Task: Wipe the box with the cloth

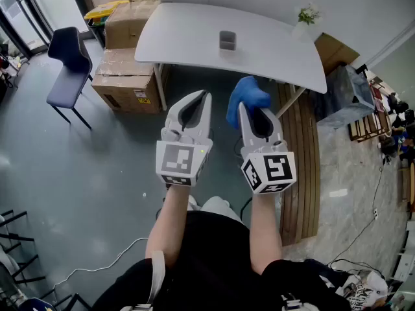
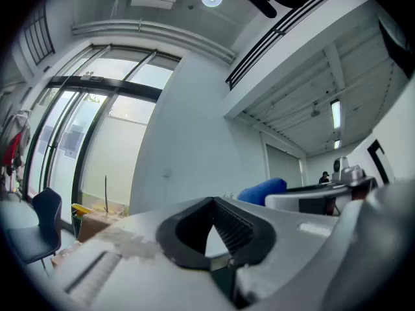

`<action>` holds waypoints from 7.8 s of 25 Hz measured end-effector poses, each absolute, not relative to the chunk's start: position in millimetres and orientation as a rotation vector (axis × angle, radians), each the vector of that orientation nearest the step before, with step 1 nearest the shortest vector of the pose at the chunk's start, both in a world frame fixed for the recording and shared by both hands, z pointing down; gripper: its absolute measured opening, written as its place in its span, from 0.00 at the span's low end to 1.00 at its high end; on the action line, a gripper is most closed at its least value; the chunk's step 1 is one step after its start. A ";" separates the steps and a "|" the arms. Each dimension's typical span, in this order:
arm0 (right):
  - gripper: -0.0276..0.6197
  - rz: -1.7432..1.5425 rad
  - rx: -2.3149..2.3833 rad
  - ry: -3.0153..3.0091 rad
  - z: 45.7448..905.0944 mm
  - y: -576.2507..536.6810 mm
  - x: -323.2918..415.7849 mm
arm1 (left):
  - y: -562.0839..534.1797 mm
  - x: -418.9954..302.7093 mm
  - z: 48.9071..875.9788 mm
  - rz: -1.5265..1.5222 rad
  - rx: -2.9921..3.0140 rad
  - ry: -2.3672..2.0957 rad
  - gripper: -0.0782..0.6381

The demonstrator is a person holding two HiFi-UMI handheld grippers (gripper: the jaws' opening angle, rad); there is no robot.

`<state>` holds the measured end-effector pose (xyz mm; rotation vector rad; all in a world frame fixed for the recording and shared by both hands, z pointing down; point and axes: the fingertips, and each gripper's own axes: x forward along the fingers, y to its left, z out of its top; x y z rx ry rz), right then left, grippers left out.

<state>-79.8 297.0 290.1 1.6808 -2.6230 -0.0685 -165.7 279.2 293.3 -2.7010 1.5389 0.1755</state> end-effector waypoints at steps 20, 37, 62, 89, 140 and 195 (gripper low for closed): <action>0.13 -0.069 1.757 -2.604 285.9 244.2 -83.2 | 232.0 -179.0 294.7 0.174 -2.708 1.483 0.11; 0.13 0.044 1.818 -2.538 329.4 93.8 -10.7 | 85.3 -117.7 334.2 0.080 -2.763 1.424 0.11; 0.13 0.193 1.548 -2.716 368.7 -158.6 42.5 | -139.5 -43.1 404.2 -0.385 -2.754 1.413 0.11; 0.13 0.382 1.653 -2.497 449.4 -206.6 73.0 | -176.6 -25.7 598.7 -1.572 -2.542 0.558 0.23; 0.13 0.310 1.468 -2.619 430.4 -188.2 65.2 | -165.0 -18.1 552.0 -1.134 -2.978 0.723 0.19; 0.13 0.074 0.377 -3.082 334.1 -106.1 34.9 | -29.9 48.5 404.0 -0.503 -3.028 -0.504 0.18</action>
